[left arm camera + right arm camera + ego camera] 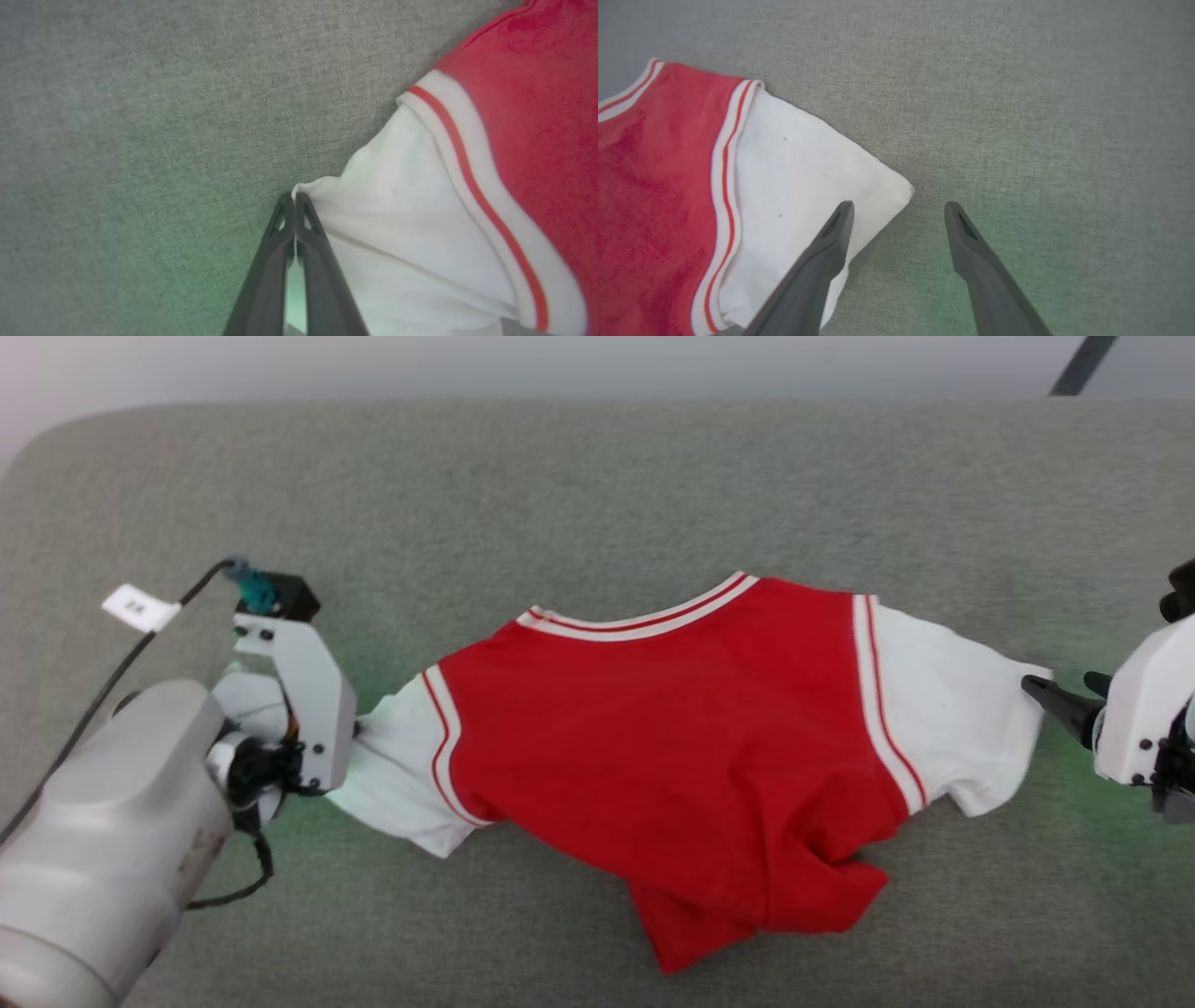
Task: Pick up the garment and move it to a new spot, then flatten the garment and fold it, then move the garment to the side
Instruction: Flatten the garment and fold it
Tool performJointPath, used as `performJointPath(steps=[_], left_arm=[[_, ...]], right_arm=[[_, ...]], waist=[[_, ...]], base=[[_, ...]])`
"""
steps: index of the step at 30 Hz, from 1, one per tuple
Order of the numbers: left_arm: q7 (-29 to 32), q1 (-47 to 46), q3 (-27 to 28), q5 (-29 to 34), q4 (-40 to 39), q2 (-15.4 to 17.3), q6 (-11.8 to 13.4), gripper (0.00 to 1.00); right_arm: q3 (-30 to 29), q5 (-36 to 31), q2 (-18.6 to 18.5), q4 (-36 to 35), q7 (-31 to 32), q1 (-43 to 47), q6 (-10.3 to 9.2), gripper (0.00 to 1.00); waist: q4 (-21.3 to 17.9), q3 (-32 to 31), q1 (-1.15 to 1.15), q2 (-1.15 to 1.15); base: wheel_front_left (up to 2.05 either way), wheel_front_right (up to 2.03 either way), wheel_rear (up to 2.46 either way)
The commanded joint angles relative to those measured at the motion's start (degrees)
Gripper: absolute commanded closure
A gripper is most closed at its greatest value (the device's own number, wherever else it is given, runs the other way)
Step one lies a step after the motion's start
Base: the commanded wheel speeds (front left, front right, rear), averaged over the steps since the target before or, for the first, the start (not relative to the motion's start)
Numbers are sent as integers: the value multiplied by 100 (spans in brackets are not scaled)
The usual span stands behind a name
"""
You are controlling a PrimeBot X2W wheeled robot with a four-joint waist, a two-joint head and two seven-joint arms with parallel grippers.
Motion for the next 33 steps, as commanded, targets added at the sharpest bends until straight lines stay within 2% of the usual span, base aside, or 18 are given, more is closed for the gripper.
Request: performJointPath(steps=[1, 9, 11, 14, 20, 26, 33], left_arm=[[-20, 22, -49, 63, 48, -92, -25, 100], [-103, -149, -94, 73, 299, -320, -121, 100], [-121, -163, -102, 68, 377, -349, -155, 100], [-119, -189, -107, 33, 502, -402, -181, 100], [-102, -375, -98, -7, 679, -452, -238, 100], [-63, -733, -85, -23, 723, -482, -286, 100], [-127, -1223, -107, 42, 712, -449, -294, 100]], right_arm=[[30, 71, 35, 83, 23, -78, -4, 0], [395, 181, 260, 1319, 605, -466, -5, 0], [495, 102, 304, 1563, 729, -545, -5, 100], [542, 87, 347, 1879, 889, -682, -5, 100], [406, 230, 349, 2053, 766, -1216, -5, 100], [320, 438, 297, 1850, 440, -1686, -3, 100], [566, 589, 365, 1448, -38, -2148, -3, 100]], waist=[[140, 141, 0, 0], [275, 273, 0, 0], [290, 284, 0, 0], [296, 283, 0, 0], [246, 125, 0, 0], [190, -236, 0, 0], [105, -786, 0, 0]], base=[[0, 0, 0], [0, 0, 0], [0, 0, 0], [0, 0, 0], [0, 0, 0], [0, 0, 0], [0, 0, 0]])
